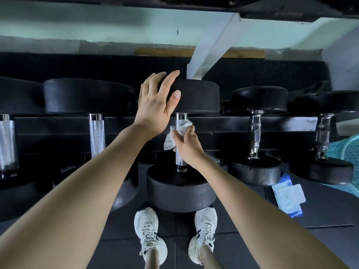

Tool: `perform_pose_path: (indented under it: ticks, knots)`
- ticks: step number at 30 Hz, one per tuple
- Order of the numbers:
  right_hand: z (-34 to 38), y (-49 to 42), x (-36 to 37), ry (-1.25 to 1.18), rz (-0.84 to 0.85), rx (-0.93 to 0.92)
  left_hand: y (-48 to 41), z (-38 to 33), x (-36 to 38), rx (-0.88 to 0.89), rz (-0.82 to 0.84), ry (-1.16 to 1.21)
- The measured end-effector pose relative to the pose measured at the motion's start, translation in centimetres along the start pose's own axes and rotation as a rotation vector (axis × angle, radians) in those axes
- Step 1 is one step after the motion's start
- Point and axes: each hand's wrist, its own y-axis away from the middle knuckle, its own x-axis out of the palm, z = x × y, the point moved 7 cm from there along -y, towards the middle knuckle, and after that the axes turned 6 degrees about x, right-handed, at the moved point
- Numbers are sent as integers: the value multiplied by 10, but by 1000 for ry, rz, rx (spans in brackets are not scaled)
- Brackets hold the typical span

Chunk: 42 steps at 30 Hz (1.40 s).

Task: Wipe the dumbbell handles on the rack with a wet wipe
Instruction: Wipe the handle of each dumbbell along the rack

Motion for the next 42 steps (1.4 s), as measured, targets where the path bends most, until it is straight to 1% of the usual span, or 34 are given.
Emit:
perform_pose_path:
  ticks: [3,5,8,11,13,15,18,20,24,27,28,29,31,33,34,35,36,37,38,39,41,42]
  knots:
    - [18,-14,-6,-45,-89,-26,0,0,0,-4,3,10]
    - [22,-18,-6,-91,-100,-34,0,1,0,-7,8,9]
    - [12,-13,-4,-146,-29,-36,0,-1,0,-11,23,9]
    - [-6,5,3,-197,140,11,0,-1,-1,-11,37,5]
    - [-17,13,5,-131,220,65,1,0,0,-18,33,0]
    - [-19,16,2,-26,230,81,0,0,1,-21,39,-5]
    - [-27,21,3,209,271,121,0,0,-1,-30,59,-2]
    - [-30,27,3,283,293,141,0,0,-1,-34,74,-6]
    - [-22,35,3,312,297,133,0,-1,-2,-46,98,-3]
    - [-21,42,0,482,273,121,1,-2,-5,-36,130,-6]
    - [-19,43,-3,533,240,99,0,-3,-7,-33,147,-6]
    - [-16,47,-7,542,215,91,1,-3,-8,-41,173,-2]
    - [-9,55,-19,473,133,65,5,-5,-13,-92,208,15]
    - [-3,59,-37,341,-21,46,17,-6,-22,-184,167,44]
    - [0,62,-46,220,-104,49,27,-8,-30,-221,95,51]
    - [3,64,-52,77,-161,63,39,-12,-40,-243,-20,61]
    - [5,67,-56,-35,-201,75,54,-14,-48,-271,-140,87]
    - [6,68,-54,-101,-206,85,69,-16,-51,-317,-219,138]
    - [11,71,-52,-119,-209,71,82,-18,-46,-377,-225,214]
    - [15,71,-47,-112,-205,40,93,-21,-35,-442,-177,313]
    - [18,73,-34,-62,-161,0,110,-26,-5,-592,-25,573]
    - [16,73,-26,-69,-108,20,113,-27,7,-650,33,670]
